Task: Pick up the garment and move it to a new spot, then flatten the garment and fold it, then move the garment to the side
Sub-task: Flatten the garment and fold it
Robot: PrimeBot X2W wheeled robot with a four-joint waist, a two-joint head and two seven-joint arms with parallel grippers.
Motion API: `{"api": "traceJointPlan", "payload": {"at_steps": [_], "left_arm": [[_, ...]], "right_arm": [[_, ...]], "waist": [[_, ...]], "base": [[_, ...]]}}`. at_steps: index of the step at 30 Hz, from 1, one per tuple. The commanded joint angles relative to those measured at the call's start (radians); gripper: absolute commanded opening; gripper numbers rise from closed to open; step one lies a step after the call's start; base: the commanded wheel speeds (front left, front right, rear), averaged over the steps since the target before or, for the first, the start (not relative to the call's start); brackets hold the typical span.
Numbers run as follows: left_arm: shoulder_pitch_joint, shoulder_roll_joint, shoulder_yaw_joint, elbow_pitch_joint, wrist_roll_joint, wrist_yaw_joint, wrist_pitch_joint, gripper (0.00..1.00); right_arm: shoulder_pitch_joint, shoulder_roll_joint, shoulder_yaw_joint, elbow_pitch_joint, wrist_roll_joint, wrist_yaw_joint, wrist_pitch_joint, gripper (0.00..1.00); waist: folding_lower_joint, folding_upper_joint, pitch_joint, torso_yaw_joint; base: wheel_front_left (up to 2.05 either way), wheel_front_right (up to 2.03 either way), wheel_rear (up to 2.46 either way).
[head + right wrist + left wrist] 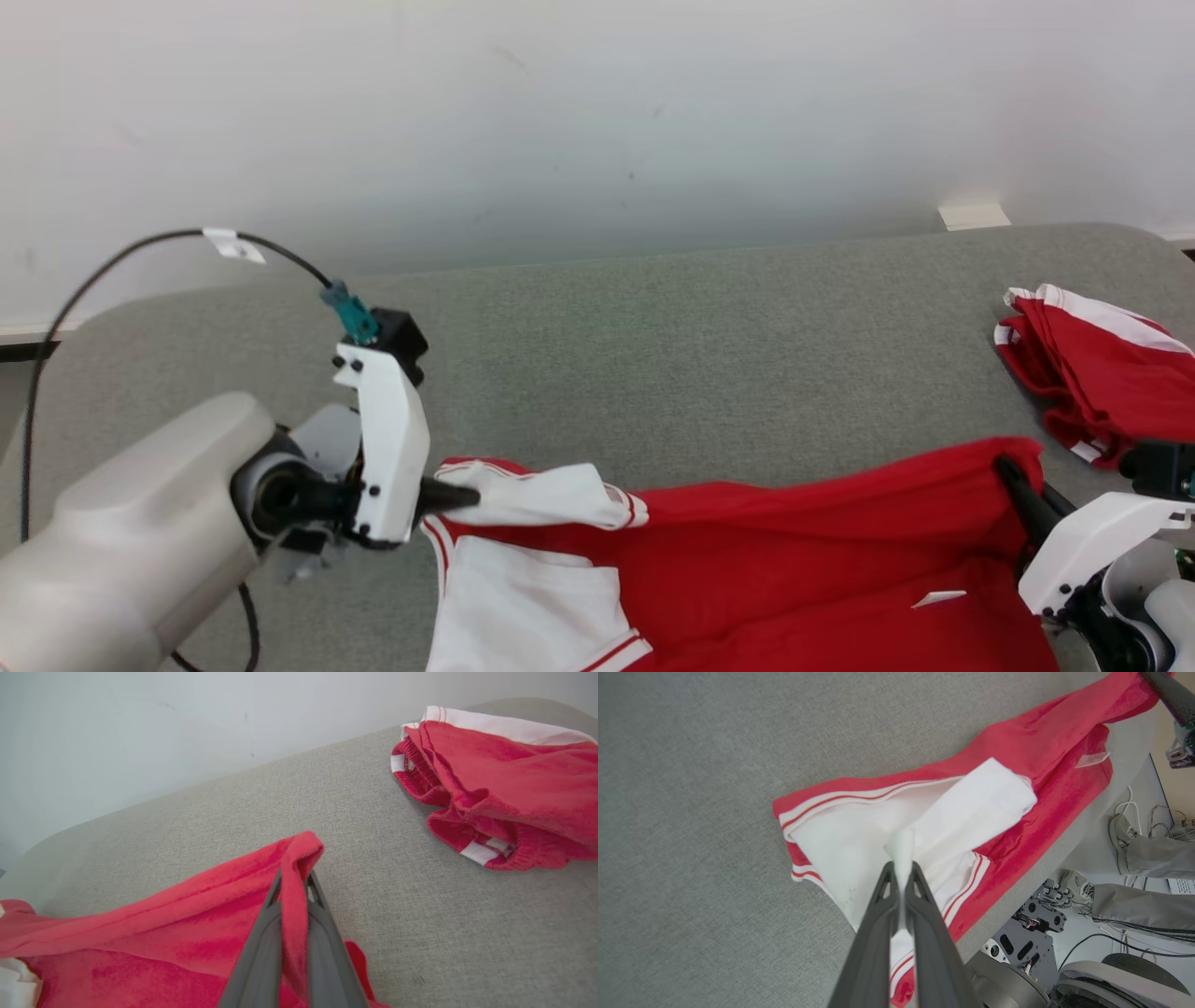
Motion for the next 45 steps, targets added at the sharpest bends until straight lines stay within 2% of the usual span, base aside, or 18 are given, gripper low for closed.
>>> {"api": "traceJointPlan", "payload": {"at_steps": [1, 7, 9, 16, 19, 20, 21, 22, 23, 24, 31, 36, 40, 45], "left_arm": [[0.024, 0.008, -0.004, -0.012, -0.017, 0.002, 0.010, 0.00], [0.073, 0.018, -0.013, -0.062, -0.043, 0.002, 0.051, 0.00], [0.095, 0.018, -0.014, -0.068, -0.058, 0.002, 0.057, 0.00], [0.169, 0.013, -0.018, -0.078, -0.090, 0.002, 0.064, 0.00], [0.201, 0.010, -0.021, -0.075, -0.106, 0.005, 0.081, 0.00], [0.208, 0.009, -0.021, -0.075, -0.112, 0.006, 0.086, 0.00], [0.214, 0.008, -0.021, -0.076, -0.117, 0.006, 0.088, 0.00], [0.220, 0.007, -0.022, -0.076, -0.119, 0.007, 0.087, 0.00], [0.226, 0.005, -0.022, -0.076, -0.119, 0.007, 0.086, 0.37], [0.230, 0.003, -0.022, -0.075, -0.120, 0.007, 0.082, 1.00], [0.235, 0.000, -0.019, -0.067, -0.103, 0.006, 0.061, 1.00], [0.207, 0.021, -0.001, -0.073, -0.073, 0.004, 0.021, 1.00], [0.183, 0.046, 0.038, -0.095, -0.038, 0.002, -0.067, 1.00], [0.173, 0.080, 0.095, -0.118, 0.036, 0.010, -0.244, 1.00]], "right_arm": [[0.014, -0.009, 0.009, 0.004, 0.010, -0.003, 0.009, 0.01], [0.029, -0.032, 0.044, 0.022, 0.033, -0.003, 0.067, 0.00], [0.028, -0.038, 0.062, 0.022, 0.027, -0.003, 0.085, 0.05], [0.036, -0.053, 0.100, 0.015, 0.041, -0.003, 0.104, 0.36], [0.043, -0.058, 0.116, 0.017, 0.043, -0.003, 0.113, 0.44], [0.045, -0.060, 0.122, 0.017, 0.044, -0.003, 0.118, 0.49], [0.048, -0.062, 0.125, 0.016, 0.048, -0.003, 0.122, 0.50], [0.050, -0.063, 0.129, 0.015, 0.051, -0.003, 0.130, 0.66], [0.053, -0.065, 0.134, 0.013, 0.055, -0.003, 0.136, 0.96], [0.056, -0.069, 0.137, 0.008, 0.058, -0.003, 0.142, 1.00], [0.070, -0.110, 0.168, -0.027, 0.060, -0.003, 0.173, 1.00], [0.086, -0.172, 0.167, -0.086, 0.074, -0.003, 0.173, 1.00], [0.087, -0.221, 0.136, -0.135, 0.071, -0.003, 0.126, 1.00], [0.096, -0.244, 0.072, -0.200, 0.056, -0.003, 0.029, 1.00]], "waist": [[0.0001, 0.0000, -0.008, 0.009], [0.0001, 0.0000, -0.003, 0.015], [0.0001, 0.0000, 0.000, 0.012], [0.0001, 0.0000, -0.001, -0.004], [0.0001, 0.0000, -0.007, -0.009], [0.0001, 0.0000, -0.009, -0.011], [0.0001, 0.0000, -0.011, -0.012], [0.0001, 0.0000, -0.013, -0.012], [0.0001, 0.0000, -0.015, -0.012], [0.0001, 0.0000, -0.017, -0.013], [0.0001, 0.0000, -0.040, -0.011], [0.0001, 0.0000, -0.057, -0.002], [0.0001, 0.0000, -0.067, 0.006], [0.0001, 0.0000, -0.078, 0.016]], "base": [[0.00, 0.00, 0.00], [0.00, 0.00, 0.00], [0.00, 0.00, 0.00], [0.00, 0.00, 0.00], [0.00, 0.00, 0.00], [0.00, 0.00, 0.00], [0.00, 0.00, 0.00], [0.00, 0.00, 0.00], [0.00, 0.00, 0.00], [0.00, 0.00, 0.00], [0.00, 0.00, 0.00], [0.00, 0.00, 0.00], [0.00, 0.00, 0.00], [0.00, 0.00, 0.00]]}}
